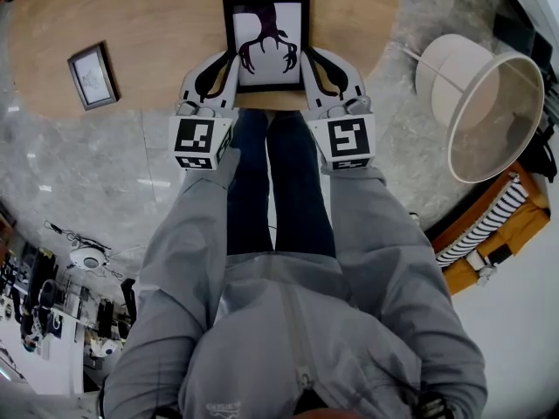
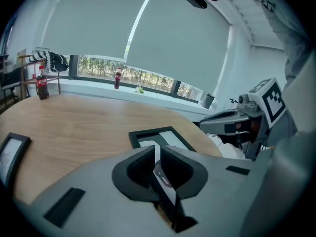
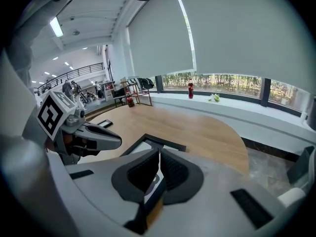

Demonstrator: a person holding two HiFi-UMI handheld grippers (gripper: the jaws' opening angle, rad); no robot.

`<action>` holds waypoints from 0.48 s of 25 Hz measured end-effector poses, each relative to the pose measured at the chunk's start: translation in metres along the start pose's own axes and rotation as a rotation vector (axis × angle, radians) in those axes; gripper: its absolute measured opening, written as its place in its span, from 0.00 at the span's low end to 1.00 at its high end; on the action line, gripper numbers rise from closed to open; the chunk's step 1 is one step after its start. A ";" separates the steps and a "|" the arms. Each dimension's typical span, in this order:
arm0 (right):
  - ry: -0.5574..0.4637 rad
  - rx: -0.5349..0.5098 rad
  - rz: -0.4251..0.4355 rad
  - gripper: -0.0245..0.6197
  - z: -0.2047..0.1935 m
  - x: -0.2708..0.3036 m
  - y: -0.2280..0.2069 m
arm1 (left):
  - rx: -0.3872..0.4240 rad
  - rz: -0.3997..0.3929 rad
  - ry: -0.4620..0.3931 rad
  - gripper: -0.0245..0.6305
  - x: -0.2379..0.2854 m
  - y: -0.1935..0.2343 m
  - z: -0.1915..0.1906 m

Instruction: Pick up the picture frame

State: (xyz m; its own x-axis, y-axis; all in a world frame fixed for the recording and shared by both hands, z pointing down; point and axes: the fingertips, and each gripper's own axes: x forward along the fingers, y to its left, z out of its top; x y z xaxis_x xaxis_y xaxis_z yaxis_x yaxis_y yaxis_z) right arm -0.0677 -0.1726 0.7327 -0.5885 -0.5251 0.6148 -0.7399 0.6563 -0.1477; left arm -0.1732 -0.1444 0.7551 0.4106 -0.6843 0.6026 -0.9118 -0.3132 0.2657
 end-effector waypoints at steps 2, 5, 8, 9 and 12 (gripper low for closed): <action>0.005 0.004 0.002 0.09 -0.002 0.001 -0.001 | -0.013 0.004 0.007 0.07 0.002 0.002 -0.002; 0.017 0.008 0.009 0.09 -0.006 0.002 -0.001 | -0.022 0.010 0.038 0.20 0.007 0.004 -0.008; 0.025 0.012 0.011 0.09 -0.010 0.003 -0.003 | -0.022 0.039 0.074 0.24 0.012 0.009 -0.015; 0.028 0.013 0.010 0.09 -0.011 0.003 -0.004 | -0.024 0.050 0.086 0.24 0.013 0.011 -0.018; 0.032 0.017 0.008 0.09 -0.013 0.002 -0.007 | -0.031 0.079 0.133 0.24 0.018 0.016 -0.029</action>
State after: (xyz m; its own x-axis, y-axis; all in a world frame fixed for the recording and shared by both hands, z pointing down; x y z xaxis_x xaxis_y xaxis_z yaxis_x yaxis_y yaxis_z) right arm -0.0596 -0.1709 0.7455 -0.5835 -0.5022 0.6382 -0.7410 0.6509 -0.1654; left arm -0.1807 -0.1429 0.7917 0.3347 -0.6123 0.7163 -0.9419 -0.2396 0.2353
